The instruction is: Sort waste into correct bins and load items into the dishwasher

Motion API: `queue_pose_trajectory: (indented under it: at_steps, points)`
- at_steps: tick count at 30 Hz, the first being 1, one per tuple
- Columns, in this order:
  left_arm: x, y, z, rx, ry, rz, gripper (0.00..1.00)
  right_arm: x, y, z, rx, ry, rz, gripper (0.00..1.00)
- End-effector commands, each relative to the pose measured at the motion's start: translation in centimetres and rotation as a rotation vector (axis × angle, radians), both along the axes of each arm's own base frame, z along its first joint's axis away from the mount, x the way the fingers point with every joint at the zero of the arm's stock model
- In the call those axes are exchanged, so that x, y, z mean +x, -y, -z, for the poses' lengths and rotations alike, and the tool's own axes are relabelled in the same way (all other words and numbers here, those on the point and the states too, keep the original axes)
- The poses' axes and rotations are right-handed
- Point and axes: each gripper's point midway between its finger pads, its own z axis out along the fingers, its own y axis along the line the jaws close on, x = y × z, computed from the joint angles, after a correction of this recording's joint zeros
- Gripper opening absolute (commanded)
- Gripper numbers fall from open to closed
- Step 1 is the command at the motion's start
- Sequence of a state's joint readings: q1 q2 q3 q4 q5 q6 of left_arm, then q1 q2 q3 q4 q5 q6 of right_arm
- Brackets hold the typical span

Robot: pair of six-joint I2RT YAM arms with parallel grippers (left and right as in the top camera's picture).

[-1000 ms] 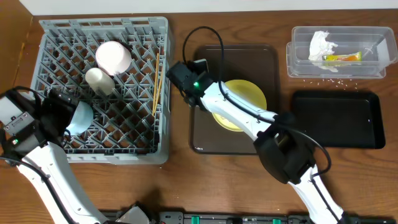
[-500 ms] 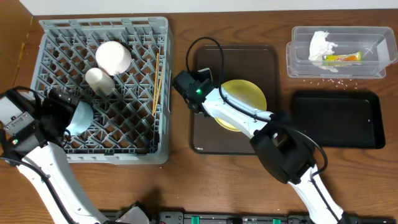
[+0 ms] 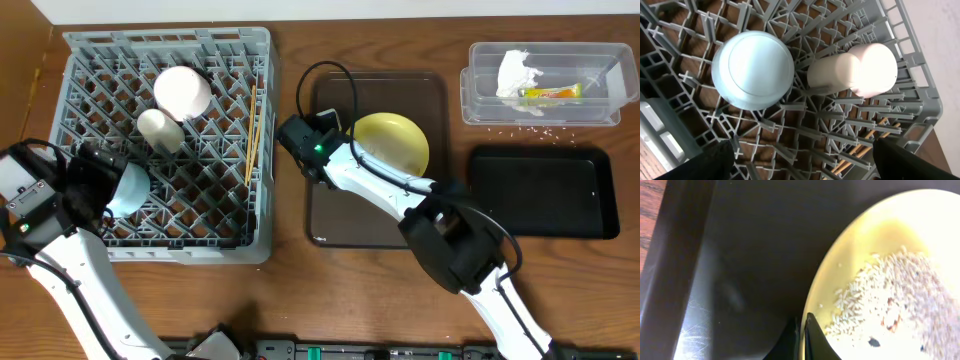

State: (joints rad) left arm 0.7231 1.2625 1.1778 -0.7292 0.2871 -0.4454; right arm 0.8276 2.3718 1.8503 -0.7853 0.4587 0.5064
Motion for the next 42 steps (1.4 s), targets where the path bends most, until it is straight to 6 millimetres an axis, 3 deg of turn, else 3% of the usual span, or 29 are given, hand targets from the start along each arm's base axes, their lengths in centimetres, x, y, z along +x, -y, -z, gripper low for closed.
queue_pose_trajectory:
  at_steps: [1, 11, 23, 42]
  points:
    - [0.2, 0.1, 0.1, -0.006, 0.001, 0.007, 0.90, -0.6, 0.4, 2.7, -0.041, -0.054, -0.037, 0.01]
    - [0.2, 0.1, 0.1, -0.006, 0.001, 0.007, 0.90, -0.5, 0.0, 1.9, -0.090, -0.049, -0.113, 0.01]
    - [0.2, 0.1, 0.1, -0.006, 0.001, 0.007, 0.90, 0.6, -1.1, -2.9, -0.113, -0.040, -0.181, 0.01]
    - [0.2, 0.1, 0.1, -0.006, 0.002, 0.007, 0.90, 1.2, 1.9, -4.6, -0.249, 0.008, -0.104, 0.01]
